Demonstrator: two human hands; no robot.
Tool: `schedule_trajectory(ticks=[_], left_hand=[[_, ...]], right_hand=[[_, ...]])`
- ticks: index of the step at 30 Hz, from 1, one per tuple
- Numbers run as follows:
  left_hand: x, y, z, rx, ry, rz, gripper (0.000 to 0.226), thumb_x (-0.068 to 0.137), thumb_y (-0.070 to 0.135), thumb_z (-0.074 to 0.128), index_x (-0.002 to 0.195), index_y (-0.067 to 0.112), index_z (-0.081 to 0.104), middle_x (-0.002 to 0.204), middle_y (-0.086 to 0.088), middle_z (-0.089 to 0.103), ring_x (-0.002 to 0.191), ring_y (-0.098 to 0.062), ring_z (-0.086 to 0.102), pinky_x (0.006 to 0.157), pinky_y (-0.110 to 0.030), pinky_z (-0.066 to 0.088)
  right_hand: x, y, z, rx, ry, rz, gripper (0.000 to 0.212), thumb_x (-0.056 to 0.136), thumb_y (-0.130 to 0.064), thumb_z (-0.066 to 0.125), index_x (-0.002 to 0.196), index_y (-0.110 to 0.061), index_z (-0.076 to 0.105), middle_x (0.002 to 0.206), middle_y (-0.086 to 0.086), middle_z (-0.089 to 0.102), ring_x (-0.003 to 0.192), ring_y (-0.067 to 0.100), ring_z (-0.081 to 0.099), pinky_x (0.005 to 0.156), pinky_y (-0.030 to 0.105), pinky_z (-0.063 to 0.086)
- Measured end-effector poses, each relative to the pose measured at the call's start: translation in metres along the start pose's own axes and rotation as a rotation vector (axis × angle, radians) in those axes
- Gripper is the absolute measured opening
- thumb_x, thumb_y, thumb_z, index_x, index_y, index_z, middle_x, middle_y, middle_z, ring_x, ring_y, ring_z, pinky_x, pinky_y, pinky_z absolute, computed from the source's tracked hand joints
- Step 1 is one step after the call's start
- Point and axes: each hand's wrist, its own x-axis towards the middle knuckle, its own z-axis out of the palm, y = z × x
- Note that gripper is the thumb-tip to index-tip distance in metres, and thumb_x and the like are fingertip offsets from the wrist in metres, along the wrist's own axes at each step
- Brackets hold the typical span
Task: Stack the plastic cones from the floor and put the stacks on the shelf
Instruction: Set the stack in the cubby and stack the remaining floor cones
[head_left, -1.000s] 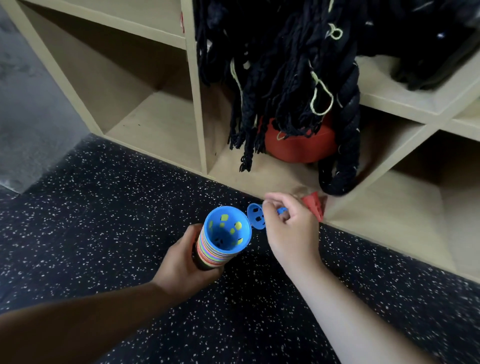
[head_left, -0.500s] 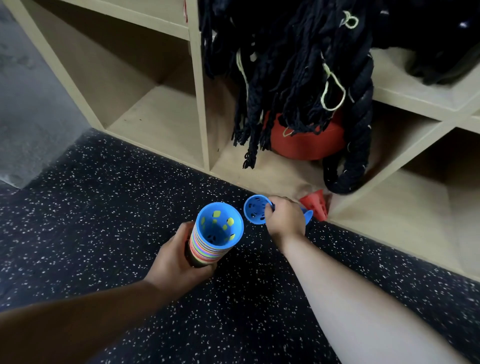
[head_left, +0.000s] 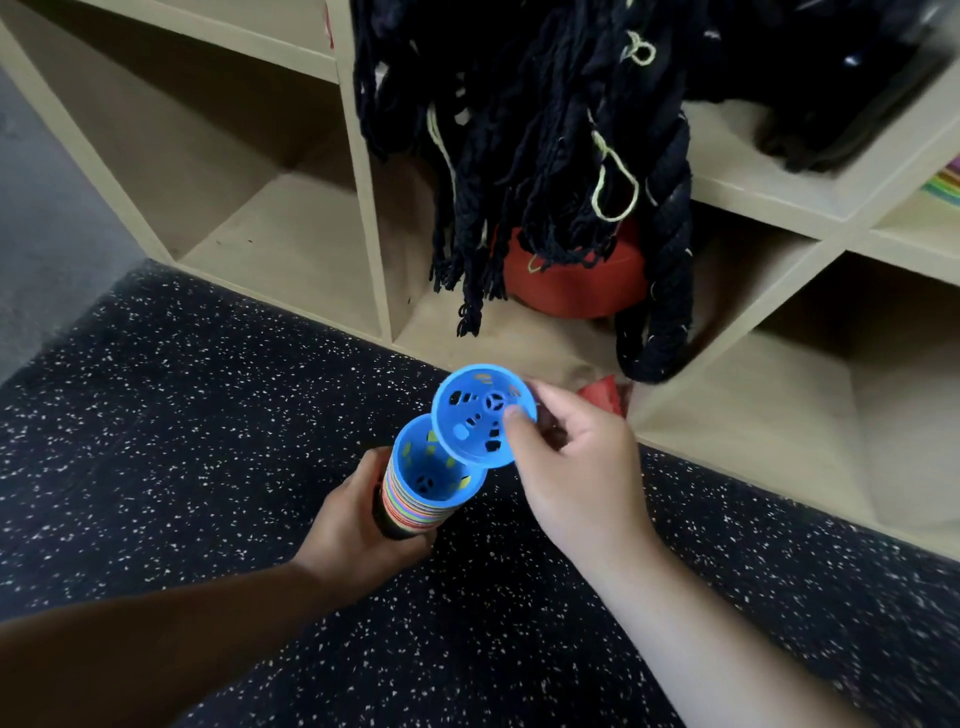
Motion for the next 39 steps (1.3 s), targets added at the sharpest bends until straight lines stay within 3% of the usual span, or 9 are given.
schedule_trajectory(ticks=[3,7,10,12,15,21,28,33,39], left_hand=[[-0.001,0.002,0.006,-0.011,-0.008,-0.003,0.069,0.055,0.032,0.084,0.115,0.041,0.051,0.101,0.018,0.070,0.092,-0.002,0.068,0.083,-0.023,0.055],[-0.001,0.004,0.013,-0.010,-0.022,0.019,0.071,0.057,0.023,0.087,0.118,0.037,0.052,0.103,0.019,0.069,0.095,-0.002,0.068,0.084,-0.022,0.054],[0.001,0.007,0.019,-0.011,-0.027,0.049,0.075,0.060,0.015,0.091,0.120,0.037,0.052,0.108,0.021,0.068,0.099,-0.001,0.068,0.086,-0.020,0.053],[0.002,0.009,0.021,-0.010,-0.018,0.044,0.074,0.061,0.018,0.091,0.119,0.039,0.051,0.107,0.021,0.068,0.099,-0.002,0.067,0.085,-0.020,0.054],[0.004,0.008,0.024,-0.014,-0.012,0.029,0.073,0.061,0.019,0.091,0.119,0.040,0.051,0.106,0.020,0.069,0.098,-0.003,0.068,0.086,-0.023,0.055],[0.005,0.007,0.022,0.012,-0.020,0.013,0.071,0.062,0.021,0.091,0.117,0.041,0.050,0.104,0.022,0.070,0.094,-0.003,0.069,0.085,-0.032,0.057],[0.004,0.001,0.017,0.009,-0.036,-0.025,0.070,0.061,0.025,0.091,0.118,0.038,0.051,0.102,0.018,0.072,0.094,-0.005,0.070,0.086,-0.038,0.058],[0.004,0.001,0.014,0.004,-0.042,-0.036,0.073,0.058,0.031,0.089,0.118,0.043,0.050,0.103,0.017,0.072,0.095,-0.005,0.070,0.086,-0.035,0.058],[0.005,0.000,0.014,0.020,-0.053,-0.015,0.073,0.061,0.022,0.091,0.121,0.035,0.051,0.103,0.017,0.072,0.095,-0.005,0.070,0.084,-0.027,0.056]], right_hand=[[-0.002,0.006,-0.013,-0.011,0.094,0.034,0.026,0.090,-0.012,0.061,0.070,0.002,0.054,0.056,-0.007,0.033,0.055,0.006,0.029,0.050,0.026,0.027],[-0.008,0.003,-0.025,0.040,-0.016,0.134,0.023,0.087,-0.011,0.062,0.070,0.003,0.056,0.053,-0.005,0.028,0.051,0.010,0.026,0.047,0.026,0.022],[-0.013,0.007,-0.022,0.006,-0.160,0.123,0.013,0.090,-0.023,0.065,0.080,-0.017,0.071,0.051,0.001,0.040,0.052,0.005,0.038,0.051,0.022,0.034],[-0.009,0.020,-0.024,0.039,-0.070,0.114,0.011,0.091,-0.030,0.066,0.099,-0.028,0.074,0.052,-0.004,0.044,0.053,0.006,0.045,0.056,0.020,0.039],[0.010,0.061,-0.028,-0.050,0.150,0.161,0.013,0.089,-0.027,0.064,0.098,-0.036,0.069,0.060,-0.006,0.058,0.059,0.017,0.057,0.064,0.027,0.046],[0.050,0.156,-0.015,-0.420,0.181,0.457,0.033,0.085,-0.045,0.065,0.103,-0.018,0.073,0.092,-0.001,0.075,0.088,0.020,0.068,0.072,0.027,0.045],[0.058,0.172,0.009,-0.475,0.188,0.397,0.022,0.091,-0.033,0.058,0.089,-0.014,0.069,0.082,0.005,0.071,0.081,0.027,0.065,0.064,0.032,0.044],[0.047,0.160,0.009,-0.167,0.261,0.342,0.015,0.093,-0.024,0.059,0.091,-0.019,0.073,0.068,-0.001,0.074,0.064,0.014,0.069,0.074,0.036,0.056],[0.003,0.084,-0.018,0.017,0.349,-0.028,0.012,0.087,-0.030,0.067,0.095,-0.038,0.071,0.077,-0.010,0.071,0.062,0.023,0.064,0.063,0.033,0.055]])
